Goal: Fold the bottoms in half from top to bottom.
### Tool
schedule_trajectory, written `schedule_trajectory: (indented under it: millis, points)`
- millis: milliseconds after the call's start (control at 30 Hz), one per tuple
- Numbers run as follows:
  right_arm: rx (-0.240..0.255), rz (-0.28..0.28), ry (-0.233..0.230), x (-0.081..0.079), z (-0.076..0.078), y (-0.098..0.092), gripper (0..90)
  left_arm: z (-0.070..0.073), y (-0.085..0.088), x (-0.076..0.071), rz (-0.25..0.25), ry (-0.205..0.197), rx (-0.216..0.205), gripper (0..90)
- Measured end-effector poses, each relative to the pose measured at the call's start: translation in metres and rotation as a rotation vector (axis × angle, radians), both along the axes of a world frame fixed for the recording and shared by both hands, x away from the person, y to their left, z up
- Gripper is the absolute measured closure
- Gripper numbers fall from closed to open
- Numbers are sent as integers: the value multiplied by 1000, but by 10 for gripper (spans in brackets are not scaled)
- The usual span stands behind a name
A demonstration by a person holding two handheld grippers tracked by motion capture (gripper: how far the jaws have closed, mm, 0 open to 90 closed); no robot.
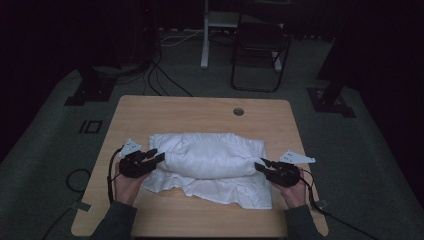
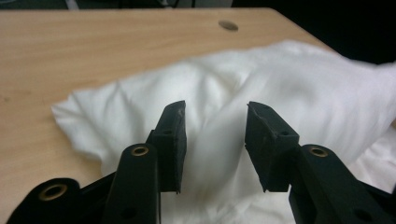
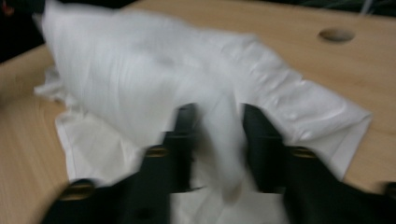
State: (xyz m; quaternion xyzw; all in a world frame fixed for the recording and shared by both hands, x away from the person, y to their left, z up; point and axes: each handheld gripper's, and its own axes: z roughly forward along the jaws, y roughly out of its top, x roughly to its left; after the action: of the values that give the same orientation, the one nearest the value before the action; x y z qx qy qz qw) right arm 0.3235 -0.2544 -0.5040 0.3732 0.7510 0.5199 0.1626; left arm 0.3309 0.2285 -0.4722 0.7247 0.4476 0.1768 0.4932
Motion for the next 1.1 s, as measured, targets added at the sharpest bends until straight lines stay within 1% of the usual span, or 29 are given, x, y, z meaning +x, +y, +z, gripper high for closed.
schedule_trajectory:
  millis: [67, 100, 167, 200, 233, 267, 300, 333, 367, 400, 433, 467, 533, 567, 600, 633, 667, 733, 767, 800, 833, 867, 900, 933, 967, 1000, 1033, 1067, 1100]
  points:
    - [27, -38, -31, 3, 12, 3, 510, 11, -11, 7, 8, -26, 20, 573]
    - [24, -45, -46, 6, 20, 9, 510, 15, -16, 10, 5, -31, 22, 573]
    - [7, -46, -59, 14, 29, 22, 510, 21, -32, 19, -8, -40, 26, 574]
    - [-10, -46, -51, 20, 31, 31, 510, 22, -40, 24, -11, -36, 32, 574]
    - [-33, -46, -39, 27, 32, 41, 510, 22, -54, 33, -29, -11, 49, 574]
    - [-76, -54, -28, 39, 30, 55, 506, 22, -54, 33, -29, -11, 49, 574]
    - [-92, -55, -14, 45, 28, 61, 501, 18, -68, 41, -47, 10, 79, 574]
    - [-104, -54, -1, 50, 26, 68, 498, 13, -79, 46, -60, 24, 111, 575]
    - [-131, -54, 15, 59, 20, 77, 492, 9, -86, 50, -72, 40, 129, 575]
    - [-145, -62, 34, 64, 16, 82, 495, 1, -94, 54, -85, 66, 160, 575]
    - [-157, -60, 70, 70, 9, 87, 497, -6, -99, 56, -92, 88, 186, 578]
    - [-168, -58, 86, 72, 3, 91, 498, -14, -103, 57, -102, 110, 198, 583]
    - [-178, -59, 110, 70, -6, 94, 508, -27, -105, 54, -114, 146, 196, 591]
    - [-171, -46, 116, 64, -11, 94, 507, -33, -104, 49, -125, 159, 198, 595]
    - [-171, -46, 116, 64, -11, 94, 507, -33, -104, 49, -125, 159, 198, 597]
    - [-179, -22, 116, 50, -18, 93, 508, -41, -102, 37, -143, 157, 207, 595]
    - [-183, -14, 116, 44, -20, 93, 508, -43, -101, 30, -144, 150, 214, 594]
    - [-193, 0, 115, 32, -24, 91, 508, -48, -97, 18, -141, 137, 203, 594]
    - [-210, 1, 110, 24, -27, 90, 508, -50, -96, 13, -138, 125, 212, 594]
    - [-224, 4, 103, 17, -30, 90, 509, -53, -96, 8, -137, 106, 233, 593]
    - [-243, 4, 94, 12, -32, 89, 512, -55, -95, 4, -136, 92, 242, 593]
    - [-262, -1, 87, 8, -34, 88, 515, -58, -93, -2, -119, 75, 264, 592]
    - [-287, -13, 81, 3, -38, 87, 521, -60, -92, -5, -101, 64, 280, 584]
    - [-287, -13, 81, 3, -38, 87, 521, -60, -92, -5, -101, 64, 280, 583]
    - [-308, -23, 92, -1, -49, 83, 533, -68, -85, -12, -74, 32, 298, 576]
    - [-305, -25, 99, -1, -52, 82, 535, -71, -82, -14, -58, 30, 305, 573]
    - [-291, -25, 108, -1, -56, 80, 536, -74, -78, -15, -53, 33, 306, 573]
    - [-274, -24, 114, 0, -58, 79, 537, -77, -73, -17, -36, 31, 296, 574]
    - [-259, -27, 122, 0, -59, 78, 537, -77, -70, -18, -19, 26, 304, 574]
